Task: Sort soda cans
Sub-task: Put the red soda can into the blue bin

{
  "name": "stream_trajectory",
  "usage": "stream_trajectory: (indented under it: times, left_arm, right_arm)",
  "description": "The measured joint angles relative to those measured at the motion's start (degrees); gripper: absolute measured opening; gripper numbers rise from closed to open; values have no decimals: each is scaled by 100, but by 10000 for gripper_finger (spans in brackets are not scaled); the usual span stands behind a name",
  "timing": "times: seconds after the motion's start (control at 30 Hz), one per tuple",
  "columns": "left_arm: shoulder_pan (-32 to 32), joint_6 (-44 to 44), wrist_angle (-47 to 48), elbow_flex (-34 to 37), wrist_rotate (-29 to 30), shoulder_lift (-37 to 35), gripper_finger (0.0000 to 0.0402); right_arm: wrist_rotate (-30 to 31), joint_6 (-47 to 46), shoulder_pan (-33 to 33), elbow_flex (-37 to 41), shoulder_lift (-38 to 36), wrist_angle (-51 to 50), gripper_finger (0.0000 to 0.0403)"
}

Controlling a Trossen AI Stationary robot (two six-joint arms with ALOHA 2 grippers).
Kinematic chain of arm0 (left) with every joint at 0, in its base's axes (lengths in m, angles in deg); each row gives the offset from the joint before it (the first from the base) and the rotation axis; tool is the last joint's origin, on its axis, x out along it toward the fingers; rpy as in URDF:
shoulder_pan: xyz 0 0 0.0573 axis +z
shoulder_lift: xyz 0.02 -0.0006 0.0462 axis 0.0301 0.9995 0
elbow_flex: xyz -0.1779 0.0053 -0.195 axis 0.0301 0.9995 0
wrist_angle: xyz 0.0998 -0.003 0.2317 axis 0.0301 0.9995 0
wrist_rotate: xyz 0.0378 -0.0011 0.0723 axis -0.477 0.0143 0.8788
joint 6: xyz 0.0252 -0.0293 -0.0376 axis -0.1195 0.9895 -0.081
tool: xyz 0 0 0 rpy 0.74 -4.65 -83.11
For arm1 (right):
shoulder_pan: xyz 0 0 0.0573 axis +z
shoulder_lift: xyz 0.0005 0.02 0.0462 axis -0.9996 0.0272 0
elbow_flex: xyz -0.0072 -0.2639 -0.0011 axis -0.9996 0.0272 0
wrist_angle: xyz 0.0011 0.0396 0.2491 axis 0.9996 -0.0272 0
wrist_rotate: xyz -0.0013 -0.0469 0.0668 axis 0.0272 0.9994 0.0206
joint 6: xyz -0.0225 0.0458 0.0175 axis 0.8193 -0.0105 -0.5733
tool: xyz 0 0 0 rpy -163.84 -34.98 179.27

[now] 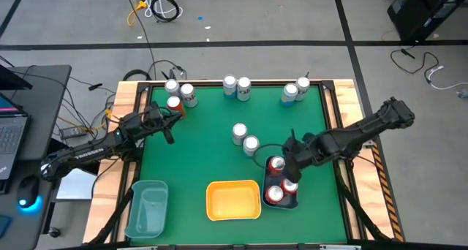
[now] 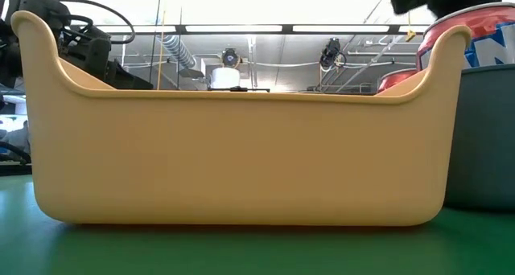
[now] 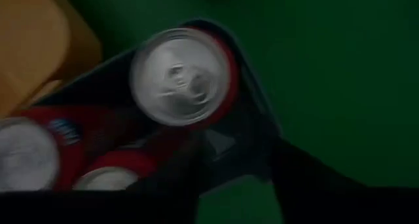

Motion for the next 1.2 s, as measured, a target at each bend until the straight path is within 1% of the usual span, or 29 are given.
stream_trajectory:
  times: [0.1, 0.17, 0.23, 0.3, 0.4, 0.57, 0.63, 0.73, 0.8, 0.9, 1.03, 1.13, 1.2]
  left_arm:
    - [0, 4, 118, 0, 5, -2, 12]
    - [0, 9, 171, 0, 17, 0, 12]
    - [-2, 9, 190, 0, 41, 0, 12]
    - [0, 4, 180, 0, 59, 0, 12]
    - [-2, 2, 173, 0, 79, 0, 12]
    - [0, 74, 172, -35, 94, 0, 12]
    - [-1, 200, 426, -273, 96, 8, 12]
    - [0, 303, 1097, -880, 120, 174, 12]
    - [-1, 362, 1703, -1392, 154, 389, 12]
    - [2, 640, 2867, -2255, 340, 870, 12]
    - [2, 634, 4444, -3287, 704, 1679, 12]
    - [2, 488, 4936, -3836, 1137, 2290, 19]
    - [11, 292, 5180, -4150, 1192, 2678, 33]
  right_arm:
    - [-98, 268, -195, 141, 0, 61, 61]
    - [-143, 508, -263, 247, 0, 281, 22]
    - [-170, 731, -320, 346, 0, 593, 7]
    - [-293, 885, -410, 428, 0, 889, 13]
    - [-285, 993, -544, 452, 0, 979, 25]
    - [-85, 1302, -773, 393, -63, 872, 27]
    - [69, 1474, -880, 254, -66, 771, 28]
    - [312, 1798, -1049, -6, -68, 570, 32]
    - [457, 2046, -1173, -172, -68, 548, 36]
    - [633, 2458, -1354, -386, -68, 540, 46]
    - [790, 2985, -1584, -508, -72, 591, 63]
    - [791, 3335, -1761, -509, -72, 638, 77]
    - [791, 3515, -1861, -509, -72, 682, 85]
